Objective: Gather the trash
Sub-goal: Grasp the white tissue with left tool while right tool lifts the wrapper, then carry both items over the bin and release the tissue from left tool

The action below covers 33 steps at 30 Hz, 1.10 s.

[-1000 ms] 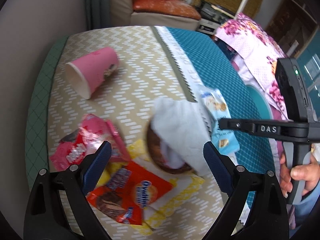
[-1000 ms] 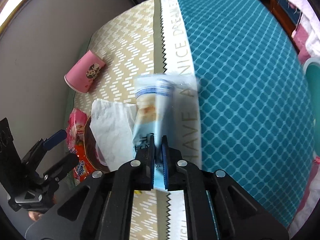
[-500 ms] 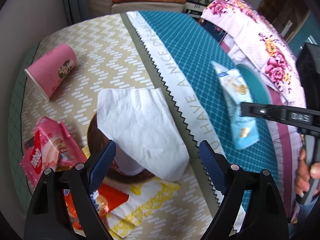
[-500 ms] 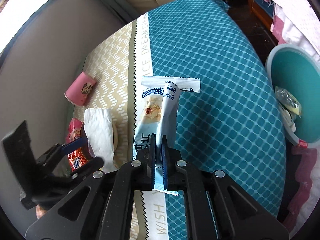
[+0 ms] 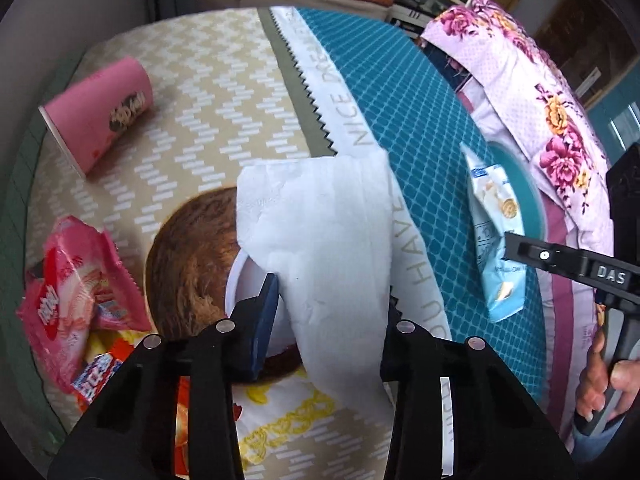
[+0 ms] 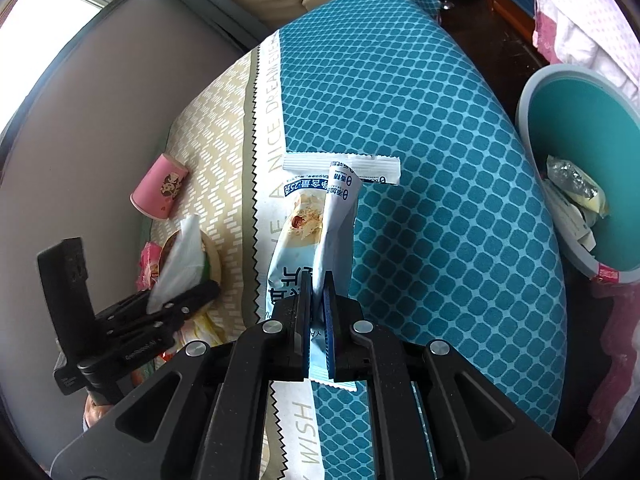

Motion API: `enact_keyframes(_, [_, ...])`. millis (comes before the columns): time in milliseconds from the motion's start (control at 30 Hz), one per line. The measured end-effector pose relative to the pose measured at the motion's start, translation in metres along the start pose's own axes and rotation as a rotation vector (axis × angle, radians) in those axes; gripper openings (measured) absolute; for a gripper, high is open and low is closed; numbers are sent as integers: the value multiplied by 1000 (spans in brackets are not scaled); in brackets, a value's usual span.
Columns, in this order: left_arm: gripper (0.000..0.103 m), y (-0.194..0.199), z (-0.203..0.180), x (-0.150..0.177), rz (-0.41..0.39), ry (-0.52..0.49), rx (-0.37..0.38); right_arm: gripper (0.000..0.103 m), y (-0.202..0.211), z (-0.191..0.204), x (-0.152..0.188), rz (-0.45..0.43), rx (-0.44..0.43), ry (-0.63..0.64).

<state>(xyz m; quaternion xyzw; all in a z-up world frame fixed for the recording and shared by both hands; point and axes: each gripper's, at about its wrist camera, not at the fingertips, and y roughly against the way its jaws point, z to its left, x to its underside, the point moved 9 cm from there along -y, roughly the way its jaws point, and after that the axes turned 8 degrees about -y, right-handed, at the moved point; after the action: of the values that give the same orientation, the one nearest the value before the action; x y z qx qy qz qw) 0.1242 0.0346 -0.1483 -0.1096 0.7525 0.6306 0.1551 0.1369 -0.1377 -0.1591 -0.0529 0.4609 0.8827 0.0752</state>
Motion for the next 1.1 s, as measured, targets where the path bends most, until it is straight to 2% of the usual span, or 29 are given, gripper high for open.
enact_keyframes(233, [39, 9, -6, -1, -18, 7, 14, 6, 2, -4, 4, 4, -11, -2])
enact_keyframes(367, [11, 11, -7, 1, -29, 8, 8, 6, 4, -5, 5, -1, -9, 0])
enact_keyframes(433, [9, 14, -6, -1, -43, 21, 0, 6, 5, -6, 6, -3, -12, 0])
enact_keyframes(667, [9, 45, -22, -13, -122, 2, 10, 6, 15, -12, 4, -25, -24, -14])
enact_keyframes(933, [9, 50, -57, -26, -137, -42, 30, 6, 39, -26, -2, -82, -48, -35])
enact_keyframes(1100, [9, 44, -92, -38, -136, -101, 53, 6, 61, -46, -9, -130, -53, -74])
